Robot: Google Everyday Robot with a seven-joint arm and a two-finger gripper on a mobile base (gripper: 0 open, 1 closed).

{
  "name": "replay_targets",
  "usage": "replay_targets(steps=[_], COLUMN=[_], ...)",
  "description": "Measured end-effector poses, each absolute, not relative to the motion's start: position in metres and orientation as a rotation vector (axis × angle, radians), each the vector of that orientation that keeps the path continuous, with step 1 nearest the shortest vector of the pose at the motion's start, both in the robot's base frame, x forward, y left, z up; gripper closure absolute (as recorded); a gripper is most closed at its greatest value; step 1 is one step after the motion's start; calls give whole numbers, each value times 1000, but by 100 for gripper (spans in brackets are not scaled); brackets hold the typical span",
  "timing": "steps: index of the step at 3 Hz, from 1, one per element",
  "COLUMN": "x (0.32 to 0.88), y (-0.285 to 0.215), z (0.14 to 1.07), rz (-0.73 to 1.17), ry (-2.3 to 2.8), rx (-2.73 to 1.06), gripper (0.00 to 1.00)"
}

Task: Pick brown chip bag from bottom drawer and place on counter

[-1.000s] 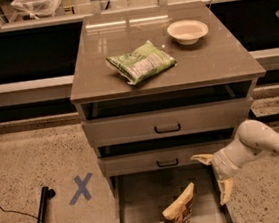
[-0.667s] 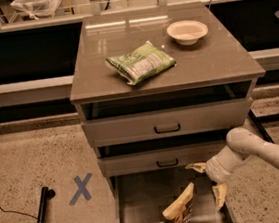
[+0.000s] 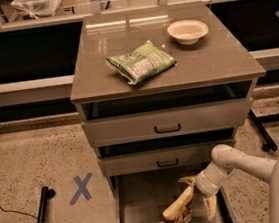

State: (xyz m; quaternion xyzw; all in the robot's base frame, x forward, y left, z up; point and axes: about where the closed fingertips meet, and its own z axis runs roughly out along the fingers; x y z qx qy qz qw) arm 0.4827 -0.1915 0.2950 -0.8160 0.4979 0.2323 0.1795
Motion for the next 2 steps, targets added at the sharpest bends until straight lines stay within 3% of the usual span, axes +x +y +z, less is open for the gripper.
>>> replay_targets(steps=[2], x=[480], y=[-179], z=[276], rz=[628], ry=[1392], rx=[-2275], gripper=[41])
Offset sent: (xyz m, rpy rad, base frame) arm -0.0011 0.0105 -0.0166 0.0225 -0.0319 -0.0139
